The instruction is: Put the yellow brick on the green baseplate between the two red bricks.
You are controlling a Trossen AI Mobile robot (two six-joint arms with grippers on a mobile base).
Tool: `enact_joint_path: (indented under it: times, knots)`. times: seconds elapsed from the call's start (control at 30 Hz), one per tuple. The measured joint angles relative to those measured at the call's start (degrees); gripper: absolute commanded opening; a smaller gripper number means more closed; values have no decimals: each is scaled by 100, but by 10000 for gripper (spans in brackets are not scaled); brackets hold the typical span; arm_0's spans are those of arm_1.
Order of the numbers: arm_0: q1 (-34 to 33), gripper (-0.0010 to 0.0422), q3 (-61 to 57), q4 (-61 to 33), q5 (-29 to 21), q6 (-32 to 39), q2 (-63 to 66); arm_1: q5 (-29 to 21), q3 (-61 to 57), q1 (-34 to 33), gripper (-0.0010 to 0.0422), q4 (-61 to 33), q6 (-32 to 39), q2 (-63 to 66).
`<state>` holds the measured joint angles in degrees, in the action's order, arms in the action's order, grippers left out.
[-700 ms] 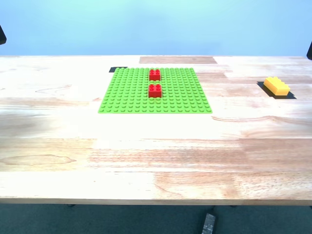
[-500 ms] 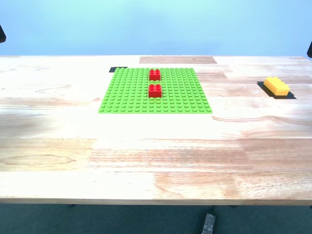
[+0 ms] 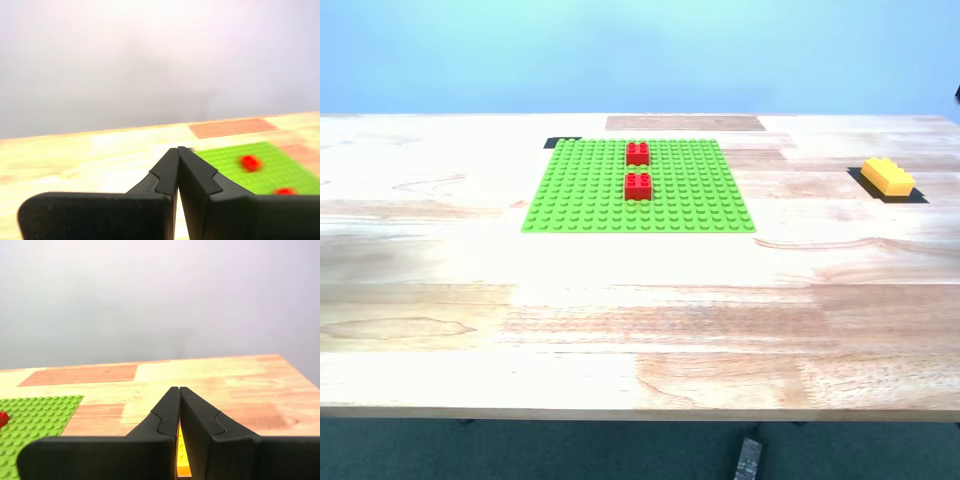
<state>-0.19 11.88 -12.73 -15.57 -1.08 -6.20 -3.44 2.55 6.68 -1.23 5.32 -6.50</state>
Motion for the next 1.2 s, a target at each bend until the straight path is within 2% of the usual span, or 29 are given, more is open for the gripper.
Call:
enact_joint_path:
  times: [0.1,0.2,0.43,0.57,0.7,0.87,0.93,1.03,1.2]
  knots:
    - [0,0,584,-155,-636,-227,-391,-4,376,-11,0,-238,26,-247]
    - [0,0,1272,-603,-1047,-114,-881,-175,824,-44,0,-485,111,-704]
    - [-4,0,2771,-2343,-1663,1193,-2225,-411,1945,-146,0,-1178,208,-2197]
    - [-9,0,3241,-3152,-1644,1788,-2791,-409,2629,-199,0,-1910,184,-3128]
    - [-9,0,3355,-3296,-1624,1932,-3051,-374,3342,-304,0,-2603,13,-4026]
    - [-9,0,3359,-3239,-1598,1930,-3239,691,4448,-509,1,-3659,-457,-5165]
    - [-9,0,3362,-3239,-1596,1910,-3259,793,4909,-581,8,-4096,-511,-5630]
    - [-7,0,3394,-3230,-1598,1906,-3263,789,5475,-654,34,-4559,-737,-6220]
    - [-7,0,3458,-3246,-1635,1899,-3237,809,6229,-723,113,-5285,-1172,-7084]
